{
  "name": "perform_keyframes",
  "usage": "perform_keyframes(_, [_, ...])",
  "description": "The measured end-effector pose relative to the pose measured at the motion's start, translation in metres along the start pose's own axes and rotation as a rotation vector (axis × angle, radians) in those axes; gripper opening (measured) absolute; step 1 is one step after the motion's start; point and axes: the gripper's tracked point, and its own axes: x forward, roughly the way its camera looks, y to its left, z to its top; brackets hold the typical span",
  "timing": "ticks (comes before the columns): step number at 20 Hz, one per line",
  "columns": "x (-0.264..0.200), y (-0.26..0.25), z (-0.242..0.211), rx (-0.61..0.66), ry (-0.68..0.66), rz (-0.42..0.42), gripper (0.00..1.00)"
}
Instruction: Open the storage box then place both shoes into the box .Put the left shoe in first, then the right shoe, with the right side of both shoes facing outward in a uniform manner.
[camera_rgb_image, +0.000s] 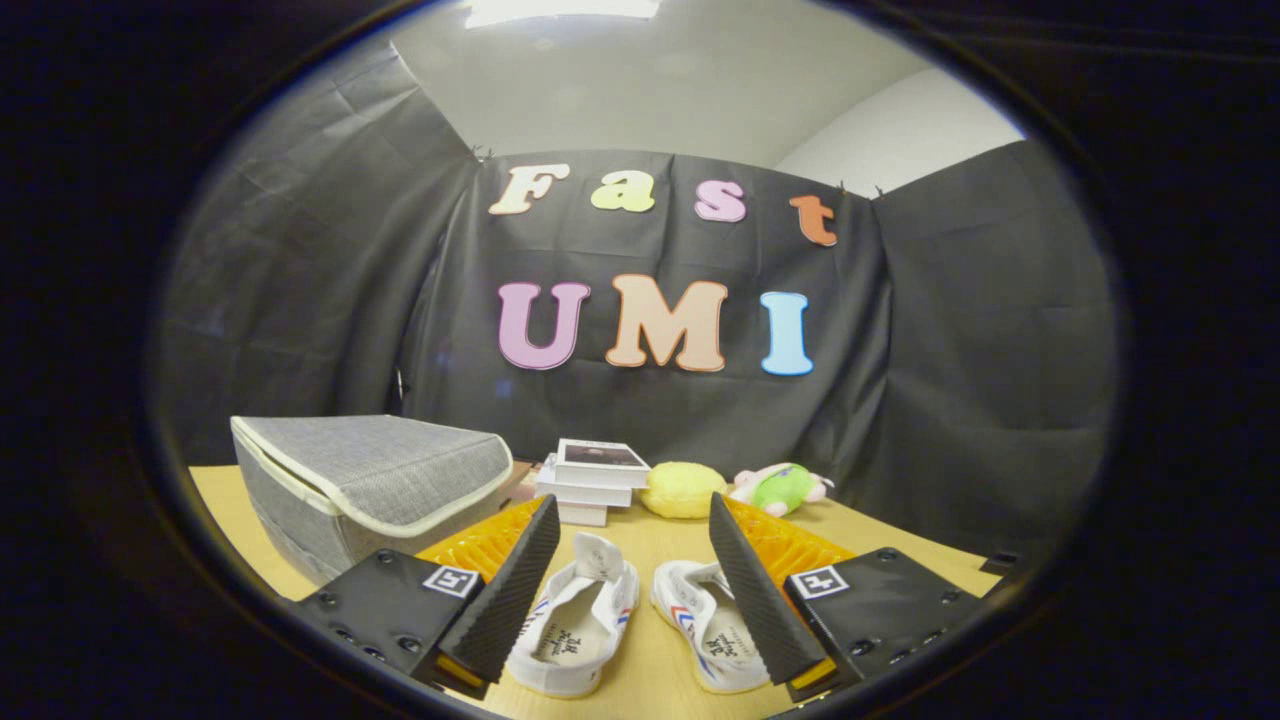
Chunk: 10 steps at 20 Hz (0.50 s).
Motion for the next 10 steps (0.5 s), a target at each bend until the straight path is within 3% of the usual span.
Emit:
perform_keyframes(7, [-0.018,0.043,0.084,0.379,-0.221,0.123,0.92])
perform_keyframes(10, [-0.013,0.052,0.087,0.584,-0.224,0.124,0.92])
